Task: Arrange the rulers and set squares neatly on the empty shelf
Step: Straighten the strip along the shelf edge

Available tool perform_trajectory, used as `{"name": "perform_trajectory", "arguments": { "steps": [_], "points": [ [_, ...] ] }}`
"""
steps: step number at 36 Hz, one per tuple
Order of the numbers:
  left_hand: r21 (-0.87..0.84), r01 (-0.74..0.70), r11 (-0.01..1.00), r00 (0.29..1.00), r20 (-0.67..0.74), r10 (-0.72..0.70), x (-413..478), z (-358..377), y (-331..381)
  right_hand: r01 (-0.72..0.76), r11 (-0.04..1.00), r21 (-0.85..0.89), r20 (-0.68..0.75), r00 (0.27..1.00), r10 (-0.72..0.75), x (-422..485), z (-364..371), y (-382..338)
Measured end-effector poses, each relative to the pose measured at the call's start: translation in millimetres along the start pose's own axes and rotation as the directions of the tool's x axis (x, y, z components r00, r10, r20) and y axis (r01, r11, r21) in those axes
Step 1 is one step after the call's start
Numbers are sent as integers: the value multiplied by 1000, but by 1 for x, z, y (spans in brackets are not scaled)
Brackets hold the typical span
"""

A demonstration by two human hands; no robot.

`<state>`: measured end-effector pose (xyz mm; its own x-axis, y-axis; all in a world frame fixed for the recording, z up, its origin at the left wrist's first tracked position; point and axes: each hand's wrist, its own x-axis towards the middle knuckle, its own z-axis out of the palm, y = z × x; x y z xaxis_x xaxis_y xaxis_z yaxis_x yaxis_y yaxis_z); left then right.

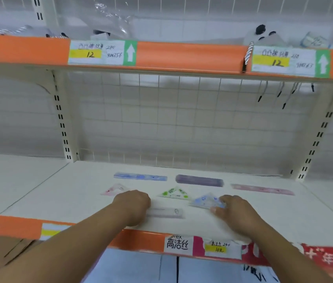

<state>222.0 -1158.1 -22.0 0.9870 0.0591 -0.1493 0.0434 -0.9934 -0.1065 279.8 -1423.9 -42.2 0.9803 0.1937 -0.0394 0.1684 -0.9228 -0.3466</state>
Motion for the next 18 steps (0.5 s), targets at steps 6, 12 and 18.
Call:
{"name": "perform_trajectory", "arguments": {
  "steps": [6, 12, 18],
  "points": [
    [-3, -91, 996, 995, 38, 92, 2, 4, -4, -80, 991, -103, 77, 993, 88, -19, 2, 7],
    [-17, -119, 993, 992, 42, 120, 0, 3, -1, -104, 986, -130, 149, 981, 123, -28, -8, 10],
    [-45, -108, 993, 993, 38, 109, 0, 4, 0, -100, 988, -115, 144, 983, 116, -28, -9, 14]
  ]
}}
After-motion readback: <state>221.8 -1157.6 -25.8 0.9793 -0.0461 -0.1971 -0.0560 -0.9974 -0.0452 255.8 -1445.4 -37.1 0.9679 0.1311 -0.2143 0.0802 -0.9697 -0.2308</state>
